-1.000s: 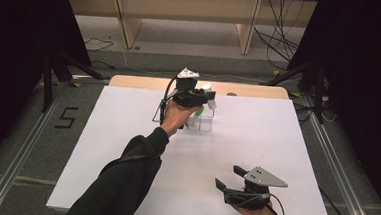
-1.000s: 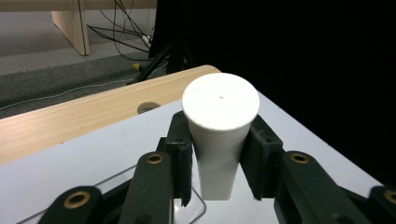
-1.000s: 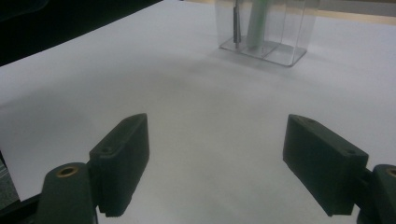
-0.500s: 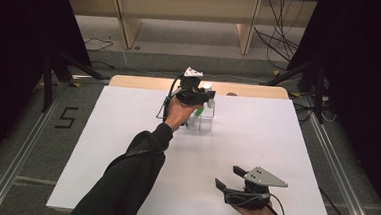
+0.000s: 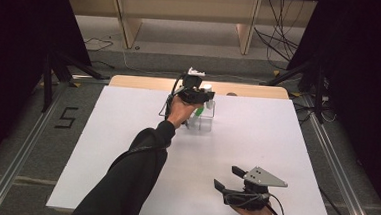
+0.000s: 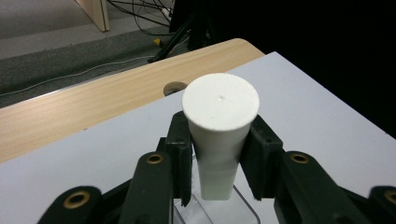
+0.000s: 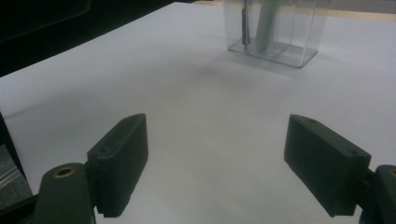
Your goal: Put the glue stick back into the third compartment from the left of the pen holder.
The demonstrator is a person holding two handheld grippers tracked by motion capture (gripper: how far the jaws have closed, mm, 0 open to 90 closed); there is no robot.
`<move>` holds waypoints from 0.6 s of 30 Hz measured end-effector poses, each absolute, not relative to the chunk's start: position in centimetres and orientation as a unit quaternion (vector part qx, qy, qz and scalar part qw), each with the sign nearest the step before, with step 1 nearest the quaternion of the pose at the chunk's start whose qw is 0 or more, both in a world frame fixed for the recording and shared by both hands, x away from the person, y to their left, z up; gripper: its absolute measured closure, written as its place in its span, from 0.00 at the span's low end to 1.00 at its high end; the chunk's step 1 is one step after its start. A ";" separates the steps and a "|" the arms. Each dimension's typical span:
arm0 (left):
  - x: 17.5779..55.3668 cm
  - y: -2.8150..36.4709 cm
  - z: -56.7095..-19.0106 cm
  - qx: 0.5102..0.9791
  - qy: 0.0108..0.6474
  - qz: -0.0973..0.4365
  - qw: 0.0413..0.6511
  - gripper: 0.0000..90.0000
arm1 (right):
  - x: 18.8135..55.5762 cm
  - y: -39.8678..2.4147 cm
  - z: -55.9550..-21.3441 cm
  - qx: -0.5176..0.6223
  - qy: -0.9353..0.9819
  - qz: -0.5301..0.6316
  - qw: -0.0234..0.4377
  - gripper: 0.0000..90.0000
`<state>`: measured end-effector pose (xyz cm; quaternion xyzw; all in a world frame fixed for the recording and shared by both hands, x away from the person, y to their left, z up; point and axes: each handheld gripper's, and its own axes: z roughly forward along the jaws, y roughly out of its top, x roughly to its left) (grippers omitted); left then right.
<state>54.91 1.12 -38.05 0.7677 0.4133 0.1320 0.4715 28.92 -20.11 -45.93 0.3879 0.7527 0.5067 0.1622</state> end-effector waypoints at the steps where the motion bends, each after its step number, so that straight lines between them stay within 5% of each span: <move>1: 55.0 1.0 -38.1 0.769 0.413 0.134 0.469 0.74 | 28.9 -20.1 -45.9 0.387 0.753 0.507 0.162 0.25; 18: 55.6 0.8 -39.2 0.783 0.426 0.135 0.433 0.74 | 28.8 -20.0 -45.9 0.385 0.754 0.507 0.159 0.25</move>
